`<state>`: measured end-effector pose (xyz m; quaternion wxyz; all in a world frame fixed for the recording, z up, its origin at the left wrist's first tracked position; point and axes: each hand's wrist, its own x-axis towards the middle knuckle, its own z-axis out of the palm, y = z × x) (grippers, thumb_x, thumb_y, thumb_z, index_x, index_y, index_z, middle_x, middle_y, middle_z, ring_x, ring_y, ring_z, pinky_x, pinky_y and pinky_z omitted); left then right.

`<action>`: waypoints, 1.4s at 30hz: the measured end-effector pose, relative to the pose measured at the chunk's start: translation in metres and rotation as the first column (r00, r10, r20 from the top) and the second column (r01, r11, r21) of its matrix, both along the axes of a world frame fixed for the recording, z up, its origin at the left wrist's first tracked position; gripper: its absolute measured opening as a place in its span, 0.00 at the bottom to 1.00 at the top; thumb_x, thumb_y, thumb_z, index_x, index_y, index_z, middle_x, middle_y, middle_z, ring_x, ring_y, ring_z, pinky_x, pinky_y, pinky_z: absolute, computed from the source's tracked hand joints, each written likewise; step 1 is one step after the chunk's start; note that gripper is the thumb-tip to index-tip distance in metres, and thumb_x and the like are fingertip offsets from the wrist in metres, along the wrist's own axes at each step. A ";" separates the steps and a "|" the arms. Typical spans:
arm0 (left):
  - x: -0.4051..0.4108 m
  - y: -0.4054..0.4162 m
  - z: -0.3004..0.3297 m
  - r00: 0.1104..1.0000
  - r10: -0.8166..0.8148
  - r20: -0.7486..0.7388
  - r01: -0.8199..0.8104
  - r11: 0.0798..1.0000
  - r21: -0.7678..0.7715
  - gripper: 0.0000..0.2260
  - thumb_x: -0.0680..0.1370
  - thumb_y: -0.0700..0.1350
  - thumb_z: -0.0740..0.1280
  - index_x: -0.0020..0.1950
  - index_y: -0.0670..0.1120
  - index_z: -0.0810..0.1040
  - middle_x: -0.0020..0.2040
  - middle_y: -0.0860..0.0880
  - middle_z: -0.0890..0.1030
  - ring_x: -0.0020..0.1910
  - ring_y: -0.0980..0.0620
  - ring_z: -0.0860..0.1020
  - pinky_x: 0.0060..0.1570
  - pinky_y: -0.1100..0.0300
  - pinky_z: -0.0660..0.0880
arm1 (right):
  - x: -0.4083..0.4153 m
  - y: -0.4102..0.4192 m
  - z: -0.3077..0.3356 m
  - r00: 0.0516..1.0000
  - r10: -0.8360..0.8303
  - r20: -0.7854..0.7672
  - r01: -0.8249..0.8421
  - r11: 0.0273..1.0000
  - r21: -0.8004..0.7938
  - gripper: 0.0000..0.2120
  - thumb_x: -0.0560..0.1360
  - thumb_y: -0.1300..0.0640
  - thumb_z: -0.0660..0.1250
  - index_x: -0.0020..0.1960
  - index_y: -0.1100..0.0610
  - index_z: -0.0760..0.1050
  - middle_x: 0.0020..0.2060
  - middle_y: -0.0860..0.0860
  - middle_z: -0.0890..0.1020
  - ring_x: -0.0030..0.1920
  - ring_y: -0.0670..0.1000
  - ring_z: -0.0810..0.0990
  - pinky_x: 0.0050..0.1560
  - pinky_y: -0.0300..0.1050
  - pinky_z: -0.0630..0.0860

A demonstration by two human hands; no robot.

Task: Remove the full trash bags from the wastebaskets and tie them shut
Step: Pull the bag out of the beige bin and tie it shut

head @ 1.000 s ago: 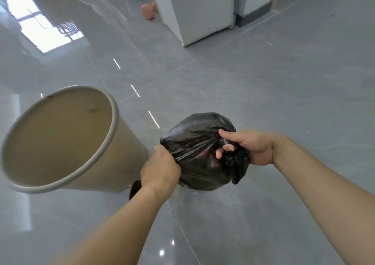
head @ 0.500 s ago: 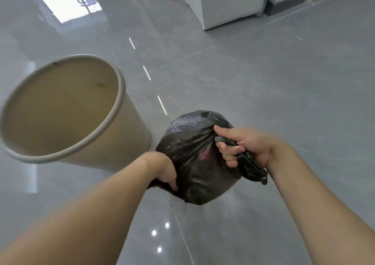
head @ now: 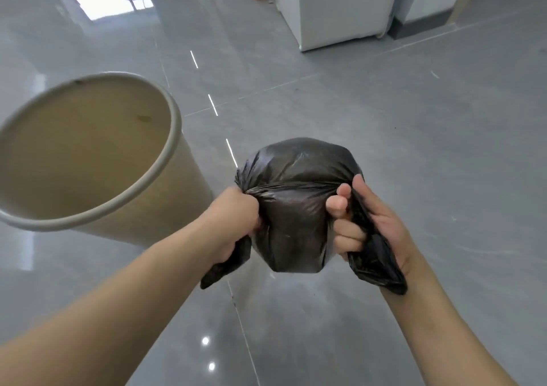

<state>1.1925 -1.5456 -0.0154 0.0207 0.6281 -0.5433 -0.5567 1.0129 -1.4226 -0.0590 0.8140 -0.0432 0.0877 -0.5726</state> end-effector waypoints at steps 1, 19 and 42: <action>-0.003 0.003 0.000 0.998 0.037 -0.049 -0.043 0.991 -0.128 0.10 0.69 0.33 0.55 0.40 0.43 0.74 0.26 0.47 0.72 0.23 0.49 0.67 0.25 0.63 0.65 | 0.004 0.000 -0.002 0.997 -0.028 0.078 0.029 1.000 -0.010 0.19 0.80 0.46 0.59 0.53 0.60 0.81 0.47 0.56 0.84 0.24 0.48 0.60 0.25 0.41 0.58; 0.032 0.010 -0.055 0.507 -0.449 0.736 0.858 0.179 -0.481 0.07 0.68 0.39 0.67 0.39 0.46 0.68 0.33 0.47 0.76 0.28 0.41 0.76 0.23 0.57 0.65 | 0.071 -0.020 -0.028 0.764 -0.607 0.219 0.577 0.795 0.188 0.10 0.75 0.57 0.58 0.52 0.51 0.76 0.48 0.42 0.81 0.31 0.43 0.59 0.31 0.37 0.56; 0.003 0.010 -0.059 0.127 -0.456 0.881 0.963 -0.154 -0.219 0.07 0.77 0.35 0.54 0.46 0.45 0.69 0.44 0.43 0.75 0.38 0.44 0.77 0.32 0.53 0.61 | 0.057 -0.037 -0.010 0.789 -0.608 0.088 0.578 0.783 0.228 0.16 0.76 0.61 0.52 0.44 0.54 0.78 0.72 0.58 0.69 0.73 0.57 0.66 0.67 0.53 0.67</action>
